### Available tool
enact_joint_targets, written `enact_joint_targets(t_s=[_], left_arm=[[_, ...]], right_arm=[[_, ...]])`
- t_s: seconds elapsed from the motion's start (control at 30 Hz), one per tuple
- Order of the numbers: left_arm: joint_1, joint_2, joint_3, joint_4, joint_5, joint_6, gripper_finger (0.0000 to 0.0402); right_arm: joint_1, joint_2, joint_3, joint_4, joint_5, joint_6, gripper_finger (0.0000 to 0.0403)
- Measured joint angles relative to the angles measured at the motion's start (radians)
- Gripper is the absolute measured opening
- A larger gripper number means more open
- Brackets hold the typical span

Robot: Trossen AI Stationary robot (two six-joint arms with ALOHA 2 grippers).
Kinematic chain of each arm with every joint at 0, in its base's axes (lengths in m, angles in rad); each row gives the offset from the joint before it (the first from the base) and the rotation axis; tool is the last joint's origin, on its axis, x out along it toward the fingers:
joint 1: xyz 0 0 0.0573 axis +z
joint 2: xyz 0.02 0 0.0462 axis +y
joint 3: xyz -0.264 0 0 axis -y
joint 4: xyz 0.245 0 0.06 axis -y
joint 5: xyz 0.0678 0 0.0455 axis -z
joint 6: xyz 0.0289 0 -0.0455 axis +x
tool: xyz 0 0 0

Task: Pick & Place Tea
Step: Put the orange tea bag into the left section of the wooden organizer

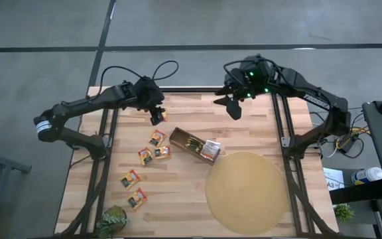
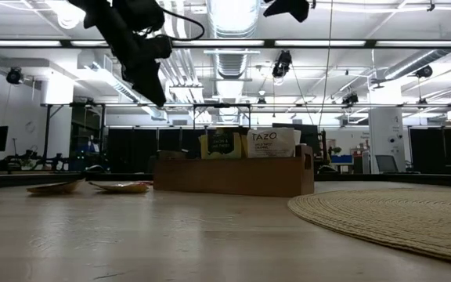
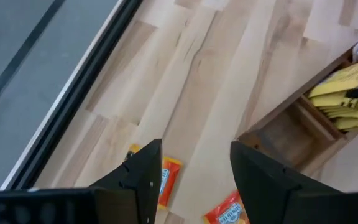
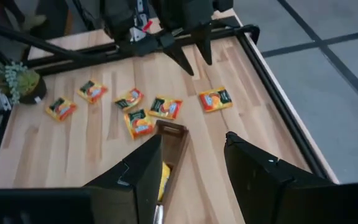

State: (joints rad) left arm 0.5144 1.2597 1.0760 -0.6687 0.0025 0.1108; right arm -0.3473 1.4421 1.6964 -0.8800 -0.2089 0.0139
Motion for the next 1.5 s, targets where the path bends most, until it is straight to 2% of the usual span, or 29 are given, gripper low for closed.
enact_joint_targets(t_s=[0.3,0.5,0.7,0.93,1.2,1.37,1.5], left_arm=[[0.072,0.037,0.002,0.004,-0.028,-0.017,0.0185],[0.150,0.116,0.062,-0.059,-0.028,-0.064,0.0214],[0.165,0.245,0.144,-0.174,-0.053,-0.052,0.0252],[0.165,0.349,0.188,-0.230,-0.045,-0.046,0.0259],[0.185,0.391,0.180,-0.229,-0.040,-0.018,0.0259],[0.256,0.393,0.180,-0.193,0.051,-0.039,0.0259],[0.307,0.393,0.180,-0.192,0.059,-0.040,0.0259]], right_arm=[[0.000,-0.221,-0.393,0.277,0.000,0.130,0.0169],[0.000,-0.323,-0.540,0.424,0.004,0.247,0.0169],[-0.001,-0.360,-0.565,0.449,0.037,0.301,0.0169],[0.000,-0.362,-0.550,0.443,0.053,0.307,0.0169],[0.000,-0.362,-0.554,0.441,0.055,0.312,0.0169],[0.000,-0.362,-0.554,0.440,0.055,0.311,0.0169],[0.000,-0.362,-0.554,0.440,0.054,0.302,0.0169]])
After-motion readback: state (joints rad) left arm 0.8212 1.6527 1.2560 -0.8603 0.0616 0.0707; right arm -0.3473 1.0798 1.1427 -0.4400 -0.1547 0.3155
